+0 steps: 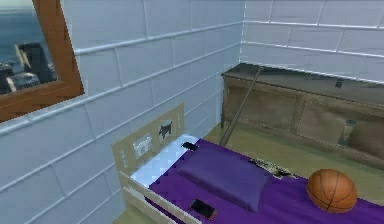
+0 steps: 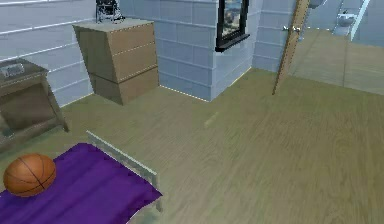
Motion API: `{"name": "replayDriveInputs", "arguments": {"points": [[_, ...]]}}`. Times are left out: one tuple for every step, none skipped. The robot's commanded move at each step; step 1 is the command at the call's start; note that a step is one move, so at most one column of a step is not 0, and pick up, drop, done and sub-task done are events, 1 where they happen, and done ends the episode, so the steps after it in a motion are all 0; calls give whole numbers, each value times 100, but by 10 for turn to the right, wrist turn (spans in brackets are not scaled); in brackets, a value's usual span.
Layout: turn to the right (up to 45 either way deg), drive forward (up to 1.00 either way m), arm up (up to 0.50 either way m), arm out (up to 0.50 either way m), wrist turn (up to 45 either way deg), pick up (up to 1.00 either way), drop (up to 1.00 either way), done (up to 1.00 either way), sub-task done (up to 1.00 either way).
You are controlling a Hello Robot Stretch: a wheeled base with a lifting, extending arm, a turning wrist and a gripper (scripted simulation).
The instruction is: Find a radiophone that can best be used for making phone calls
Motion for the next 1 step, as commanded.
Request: {"name": "replayDriveInputs", "arguments": {"points": [[0,0,0,0,0,0,0,100,0]]}}
